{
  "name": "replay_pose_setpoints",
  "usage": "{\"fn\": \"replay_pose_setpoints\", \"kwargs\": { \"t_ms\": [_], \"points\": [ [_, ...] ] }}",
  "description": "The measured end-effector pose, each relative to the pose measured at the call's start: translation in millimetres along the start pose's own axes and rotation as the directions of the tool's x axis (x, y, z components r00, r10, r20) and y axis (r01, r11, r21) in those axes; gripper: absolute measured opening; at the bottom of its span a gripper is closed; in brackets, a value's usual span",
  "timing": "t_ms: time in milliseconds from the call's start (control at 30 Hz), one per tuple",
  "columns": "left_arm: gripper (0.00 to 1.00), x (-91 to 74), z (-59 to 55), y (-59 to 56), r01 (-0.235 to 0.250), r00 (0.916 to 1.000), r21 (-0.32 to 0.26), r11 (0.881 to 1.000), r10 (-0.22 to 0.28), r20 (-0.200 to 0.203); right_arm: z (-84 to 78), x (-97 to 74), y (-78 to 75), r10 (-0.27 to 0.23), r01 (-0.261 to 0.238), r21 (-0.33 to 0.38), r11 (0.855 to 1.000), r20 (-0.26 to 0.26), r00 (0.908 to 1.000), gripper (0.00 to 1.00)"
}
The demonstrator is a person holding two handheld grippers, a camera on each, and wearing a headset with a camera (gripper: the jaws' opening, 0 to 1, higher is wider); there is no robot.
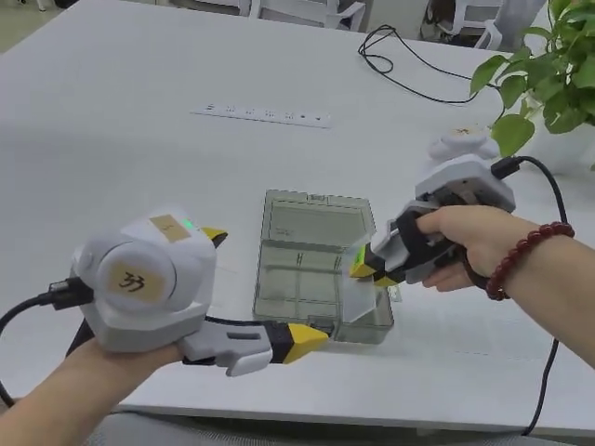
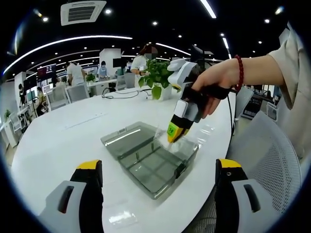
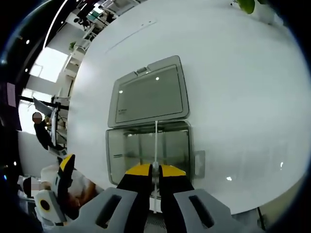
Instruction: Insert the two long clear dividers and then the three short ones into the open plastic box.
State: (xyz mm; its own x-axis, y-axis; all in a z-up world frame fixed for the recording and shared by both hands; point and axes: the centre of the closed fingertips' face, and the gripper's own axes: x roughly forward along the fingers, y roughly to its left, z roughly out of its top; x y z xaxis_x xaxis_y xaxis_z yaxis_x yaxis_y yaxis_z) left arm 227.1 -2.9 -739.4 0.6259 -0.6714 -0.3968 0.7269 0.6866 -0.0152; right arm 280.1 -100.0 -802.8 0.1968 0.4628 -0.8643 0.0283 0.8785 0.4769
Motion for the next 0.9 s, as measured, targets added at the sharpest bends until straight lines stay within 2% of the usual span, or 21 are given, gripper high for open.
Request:
{"fn": "replay_pose_setpoints", "kwargs": {
  "t_ms": [167, 500, 667, 833, 900],
  "points": [
    [0.98, -1.9, 0.2, -0.9, -0.006, 1.0000, 0.000, 1.000, 0.005, -0.001, -0.3, 3.7, 2.1, 0.012, -0.012, 0.012, 1.000, -0.011, 0.9999, 0.06],
    [0.97, -4.1, 2.3, 2.7, -0.018, 0.9998, 0.001, 1.000, 0.018, 0.001, 0.6, 7.5, -2.2, 0.002, -0.002, 0.015, 1.000, -0.017, 0.9999, 0.06],
    [0.97, -4.6, 1.6, 4.4, -0.019, 0.9998, 0.002, 1.000, 0.019, -0.002, -13.9, 3.8, 4.6, -0.002, 0.002, 0.017, 1.000, -0.017, 0.9999, 0.06],
    [0.97, -4.4, 1.8, 5.9, -0.021, 0.9998, 0.006, 1.000, 0.021, -0.005, -6.5, 7.4, 2.0, -0.011, 0.011, 0.010, 1.000, -0.021, 0.9997, 0.07],
    [0.97, -4.1, 2.9, 6.0, -0.019, 0.9998, 0.007, 1.000, 0.019, -0.002, -8.2, 6.7, 2.6, -0.016, 0.016, 0.008, 1.000, -0.021, 0.9996, 0.07]
  ]
}}
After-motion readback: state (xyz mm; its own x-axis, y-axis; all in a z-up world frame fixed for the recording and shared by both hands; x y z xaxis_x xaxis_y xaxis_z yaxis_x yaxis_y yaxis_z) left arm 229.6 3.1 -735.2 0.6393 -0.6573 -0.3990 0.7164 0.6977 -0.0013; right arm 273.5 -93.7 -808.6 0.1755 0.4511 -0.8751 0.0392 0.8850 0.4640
